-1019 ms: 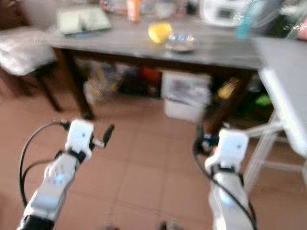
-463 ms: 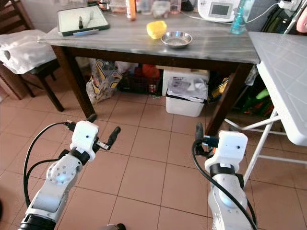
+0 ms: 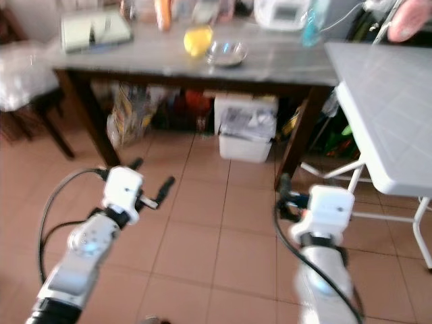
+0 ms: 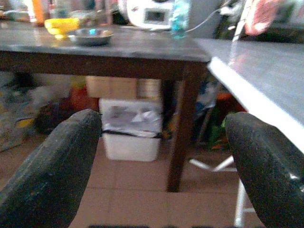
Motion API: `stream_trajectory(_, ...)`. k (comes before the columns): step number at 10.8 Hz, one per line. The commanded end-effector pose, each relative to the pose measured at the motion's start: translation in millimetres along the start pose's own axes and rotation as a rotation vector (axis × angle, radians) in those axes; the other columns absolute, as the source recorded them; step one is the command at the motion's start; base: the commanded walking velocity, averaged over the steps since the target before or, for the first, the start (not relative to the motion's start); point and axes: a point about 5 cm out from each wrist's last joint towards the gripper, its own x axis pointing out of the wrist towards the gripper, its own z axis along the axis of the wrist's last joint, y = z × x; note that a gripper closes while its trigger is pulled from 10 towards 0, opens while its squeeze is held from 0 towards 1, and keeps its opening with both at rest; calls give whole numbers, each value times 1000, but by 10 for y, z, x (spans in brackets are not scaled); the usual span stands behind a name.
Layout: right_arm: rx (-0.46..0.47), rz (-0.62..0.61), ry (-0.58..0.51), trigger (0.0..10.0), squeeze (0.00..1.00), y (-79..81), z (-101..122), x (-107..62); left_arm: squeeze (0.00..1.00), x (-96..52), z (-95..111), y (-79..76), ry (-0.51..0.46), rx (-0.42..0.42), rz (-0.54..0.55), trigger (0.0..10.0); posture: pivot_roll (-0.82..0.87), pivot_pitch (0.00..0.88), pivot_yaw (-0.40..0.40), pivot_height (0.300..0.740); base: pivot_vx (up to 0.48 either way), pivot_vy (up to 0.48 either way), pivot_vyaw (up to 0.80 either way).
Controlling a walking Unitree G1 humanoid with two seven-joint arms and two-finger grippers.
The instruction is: Setting the table
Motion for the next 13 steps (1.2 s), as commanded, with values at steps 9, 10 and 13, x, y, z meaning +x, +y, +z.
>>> stream_trajectory(9, -27, -11, -11, 10000, 482, -65, 10, -17, 0, 107, 49, -49, -25, -19, -17, 10000, 106, 119, 17, 740, 0, -397, 0)
stream_trajectory(10, -27, -12, -13, 10000, 482, -66, 10, -16, 0, 110, 46, -47, -24, -23, -18, 10000, 106, 119, 17, 740, 0, -409, 0)
stream_trajectory(13, -26, -11, -14, 10000, 478, -50, 2, -9, 0, 107, 37, -58, -23, -25, -21, 10000, 111, 115, 22, 740, 0, -410, 0)
